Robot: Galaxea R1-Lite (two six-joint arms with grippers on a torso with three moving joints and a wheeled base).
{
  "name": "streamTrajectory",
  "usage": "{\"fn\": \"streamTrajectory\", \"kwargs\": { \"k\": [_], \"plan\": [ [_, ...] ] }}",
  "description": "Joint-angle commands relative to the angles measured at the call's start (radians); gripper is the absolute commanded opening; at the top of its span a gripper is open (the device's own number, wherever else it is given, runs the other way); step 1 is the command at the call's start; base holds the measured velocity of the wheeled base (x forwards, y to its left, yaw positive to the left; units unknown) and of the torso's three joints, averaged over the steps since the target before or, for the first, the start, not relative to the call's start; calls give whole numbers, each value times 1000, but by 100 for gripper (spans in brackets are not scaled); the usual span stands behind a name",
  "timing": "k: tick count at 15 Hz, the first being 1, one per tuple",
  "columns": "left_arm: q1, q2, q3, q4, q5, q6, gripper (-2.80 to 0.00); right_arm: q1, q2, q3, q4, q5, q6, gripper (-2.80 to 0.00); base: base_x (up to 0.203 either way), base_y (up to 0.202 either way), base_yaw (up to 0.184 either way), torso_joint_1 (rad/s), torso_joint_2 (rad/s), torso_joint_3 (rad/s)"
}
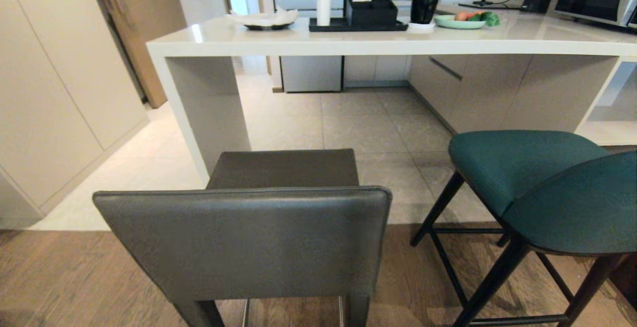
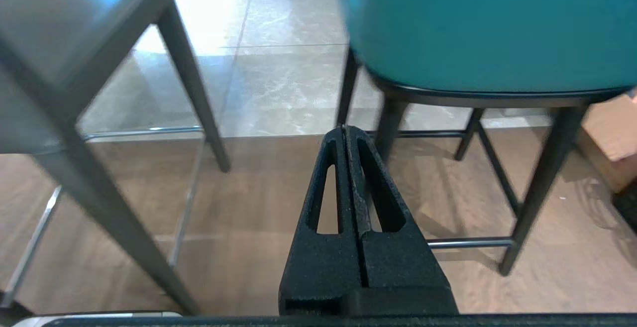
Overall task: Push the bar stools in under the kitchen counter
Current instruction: Push the blue chair back under the dining table
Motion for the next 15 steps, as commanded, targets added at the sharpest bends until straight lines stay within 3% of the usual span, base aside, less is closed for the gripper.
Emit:
{"fn": "streamTrajectory", "kwargs": {
  "k": [1, 15],
  "plan": [
    [0, 1, 40, -1, 0, 0, -280, 0, 1, 0, 0, 1, -1, -280, 0, -196, 0, 2, 2, 2],
    [0, 0, 40, -1, 0, 0, -280, 0, 1, 0, 0, 0, 2, -280, 0, -195, 2, 2, 3, 2]
  ]
}}
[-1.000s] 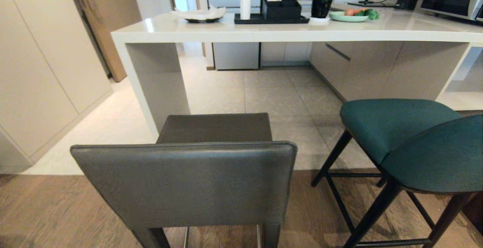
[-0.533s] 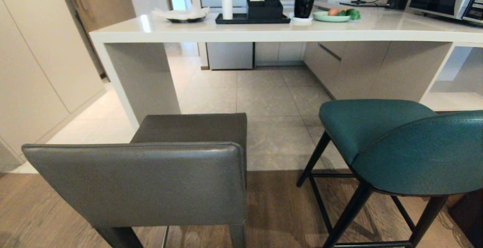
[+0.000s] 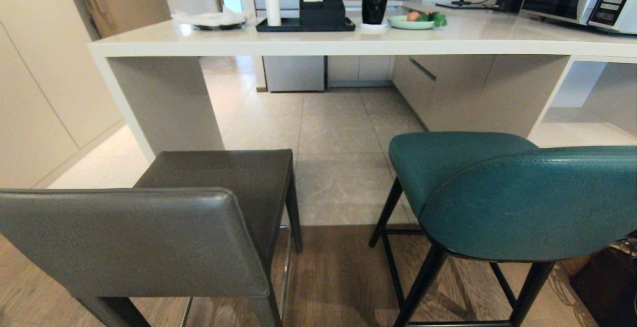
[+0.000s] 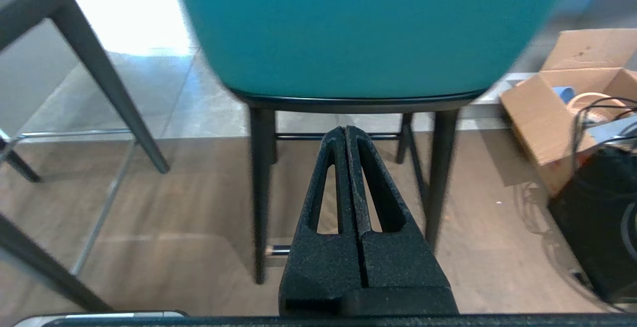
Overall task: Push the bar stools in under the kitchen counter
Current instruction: Push the blue chair back under the dining table
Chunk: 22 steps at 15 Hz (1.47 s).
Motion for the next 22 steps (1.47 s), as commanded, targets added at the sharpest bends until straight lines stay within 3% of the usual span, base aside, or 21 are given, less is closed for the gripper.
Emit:
{"fn": "streamTrajectory", "kwargs": {
  "k": [1, 22],
  "plan": [
    [0, 0, 40, -1, 0, 0, -280, 0, 1, 0, 0, 1, 0, -280, 0, -192, 2, 2, 7, 2],
    [0, 0, 40, -2, 0, -2, -280, 0, 1, 0, 0, 1, 1, -280, 0, -194, 2, 3, 4, 2]
  ]
}}
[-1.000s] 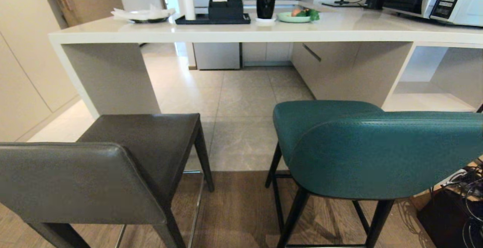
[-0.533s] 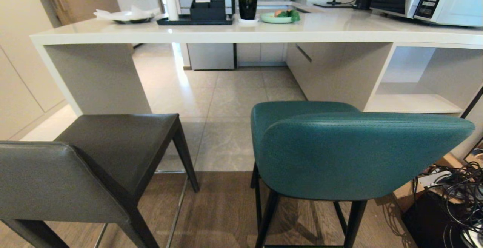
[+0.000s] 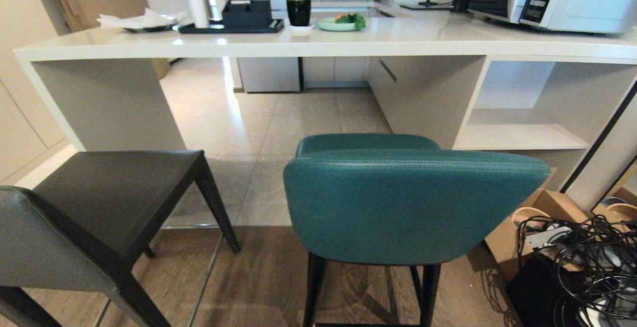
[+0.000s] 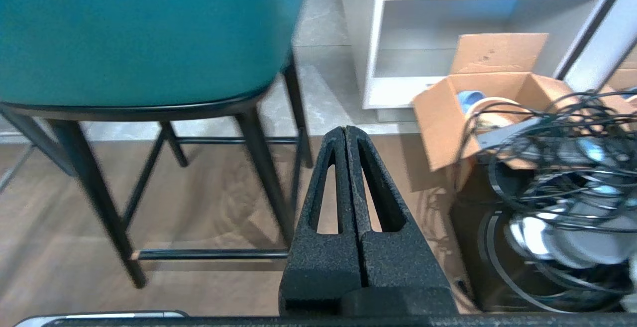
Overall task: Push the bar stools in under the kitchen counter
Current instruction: Push the blue chair back under the dining table
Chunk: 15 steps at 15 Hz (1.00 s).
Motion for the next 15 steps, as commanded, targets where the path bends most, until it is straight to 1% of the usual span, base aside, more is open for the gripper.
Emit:
{"fn": "streamTrajectory", "kwargs": {
  "k": [1, 4, 13, 15],
  "plan": [
    [0, 0, 40, -2, 0, 0, -280, 0, 1, 0, 0, 1, -2, -280, 0, -191, 5, 7, 2, -2],
    [0, 0, 40, -2, 0, 0, -280, 0, 1, 0, 0, 1, -2, -280, 0, -160, 2, 4, 2, 5],
    [2, 0, 40, -2, 0, 1, -280, 0, 1, 0, -2, 1, 3, -280, 0, 0, 0, 0, 0, 0],
    [2, 1, 26, 6, 3, -1, -280, 0, 5, -37, 15, -2, 1, -280, 0, 0, 0, 0, 0, 0]
  ]
}}
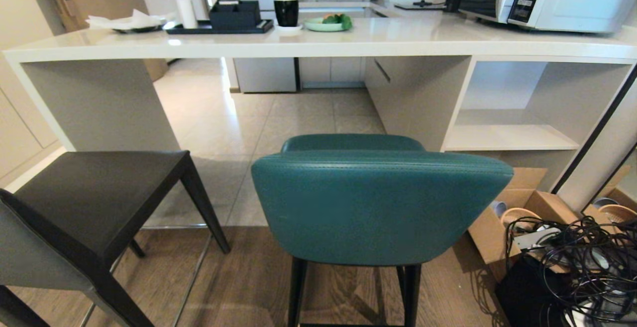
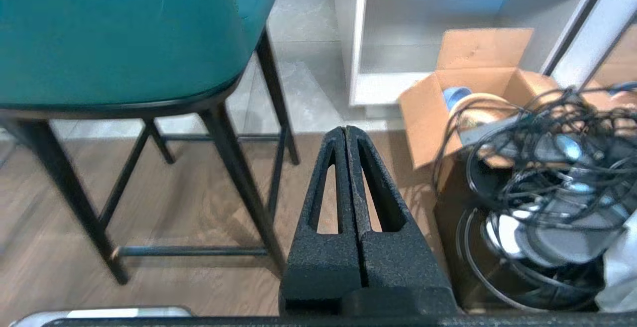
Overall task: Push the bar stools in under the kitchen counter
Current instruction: Push the blue chair back under the dining table
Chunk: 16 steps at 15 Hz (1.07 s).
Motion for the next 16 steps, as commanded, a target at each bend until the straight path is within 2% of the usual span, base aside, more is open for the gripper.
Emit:
{"fn": "streamTrajectory", "kwargs": {
  "k": [1, 3, 4, 7, 10, 13, 16],
  "plan": [
    [1, 20, -17, 9, 5, -4, -280, 1, 28, -60, 7, 1, 4, -280, 0, 0, 0, 0, 0, 0],
    [0, 154, -78, -3, 11, -18, -280, 2, 171, -126, 16, 5, 45, -280, 0, 0, 0, 0, 0, 0],
    [-1, 265, -88, -53, 12, -19, -280, 4, 270, -149, -4, 7, 59, -280, 0, 0, 0, 0, 0, 0],
    [-4, 666, -88, -373, 13, -13, -280, 7, 615, -178, -221, 10, 75, -280, 0, 0, 0, 0, 0, 0],
    [-43, 1075, -104, -756, 17, 7, -280, 8, 1011, -190, -560, 12, 75, -280, 0, 0, 0, 0, 0, 0],
    [-148, 1380, -158, -1051, 63, 25, -280, 9, 1321, -209, -898, 22, 64, -280, 0, 0, 0, 0, 0, 0],
    [-324, 1589, -228, -1260, 151, 34, -280, 9, 1533, -246, -1132, 53, 57, -280, 0, 0, 0, 0, 0, 0]
  ]
}}
